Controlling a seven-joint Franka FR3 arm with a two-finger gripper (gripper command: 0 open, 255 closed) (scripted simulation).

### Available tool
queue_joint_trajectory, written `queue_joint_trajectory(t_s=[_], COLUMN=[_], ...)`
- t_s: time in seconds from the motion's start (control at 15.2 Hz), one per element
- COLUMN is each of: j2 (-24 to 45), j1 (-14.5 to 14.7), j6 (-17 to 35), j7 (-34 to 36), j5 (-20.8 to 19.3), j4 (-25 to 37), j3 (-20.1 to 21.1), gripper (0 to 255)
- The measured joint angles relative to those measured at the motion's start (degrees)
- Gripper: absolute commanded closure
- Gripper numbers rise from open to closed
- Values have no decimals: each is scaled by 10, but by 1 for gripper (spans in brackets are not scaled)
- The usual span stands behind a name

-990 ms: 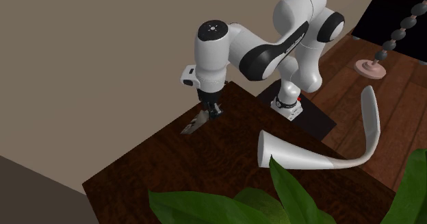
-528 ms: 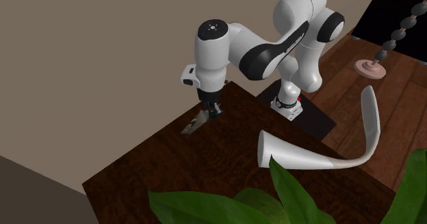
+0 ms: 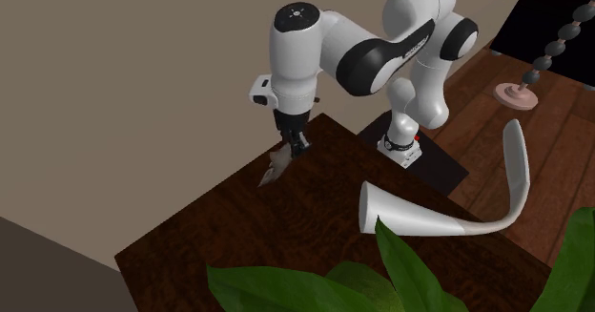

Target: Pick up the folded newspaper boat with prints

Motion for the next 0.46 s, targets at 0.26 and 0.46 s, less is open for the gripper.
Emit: queue_joint_trajectory(t_s=[0.26, 0.46], j2=[12, 23], j1=[1, 3], j6=[-36, -60], j7=[-1, -1], j5=[-2, -4], j4=[48, 83], j3=[1, 2], gripper=[255, 255])
